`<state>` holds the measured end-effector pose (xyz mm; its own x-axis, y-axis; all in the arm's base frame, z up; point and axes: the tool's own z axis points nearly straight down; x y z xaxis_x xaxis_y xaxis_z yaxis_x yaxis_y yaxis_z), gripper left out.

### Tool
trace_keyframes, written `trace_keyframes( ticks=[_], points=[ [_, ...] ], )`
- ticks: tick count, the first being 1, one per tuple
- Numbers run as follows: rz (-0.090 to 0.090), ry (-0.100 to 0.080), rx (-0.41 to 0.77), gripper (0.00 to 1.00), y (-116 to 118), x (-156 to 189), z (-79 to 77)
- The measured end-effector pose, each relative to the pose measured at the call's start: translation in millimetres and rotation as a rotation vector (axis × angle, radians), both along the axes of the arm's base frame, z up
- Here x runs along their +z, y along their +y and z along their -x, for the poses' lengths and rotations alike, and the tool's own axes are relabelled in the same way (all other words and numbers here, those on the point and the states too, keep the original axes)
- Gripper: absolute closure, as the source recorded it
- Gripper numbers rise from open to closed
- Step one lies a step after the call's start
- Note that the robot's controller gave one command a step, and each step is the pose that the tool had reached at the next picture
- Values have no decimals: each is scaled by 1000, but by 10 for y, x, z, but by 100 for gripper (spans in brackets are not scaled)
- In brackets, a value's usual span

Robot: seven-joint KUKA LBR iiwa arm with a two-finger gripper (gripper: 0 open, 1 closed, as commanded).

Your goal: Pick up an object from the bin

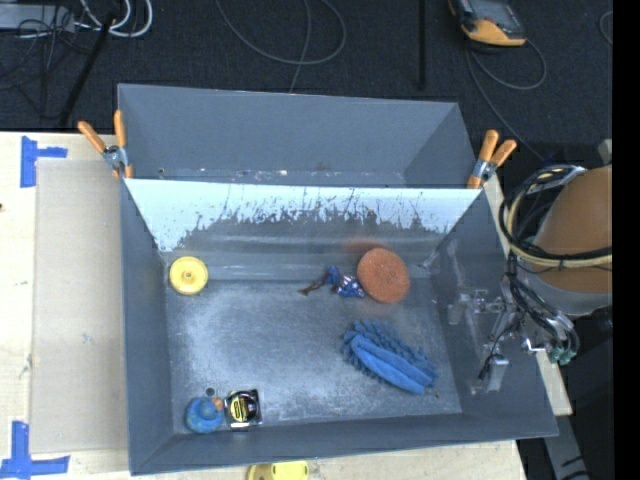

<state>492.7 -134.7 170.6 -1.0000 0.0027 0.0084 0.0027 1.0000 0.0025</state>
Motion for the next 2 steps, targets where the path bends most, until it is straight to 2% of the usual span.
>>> trace_keyframes(
  ticks=[1, 2],
  points=[
    [2, -7, 4, 0, 4, 44, -16],
    [3, -13, 40, 0, 294, -589, 108]
  ],
)
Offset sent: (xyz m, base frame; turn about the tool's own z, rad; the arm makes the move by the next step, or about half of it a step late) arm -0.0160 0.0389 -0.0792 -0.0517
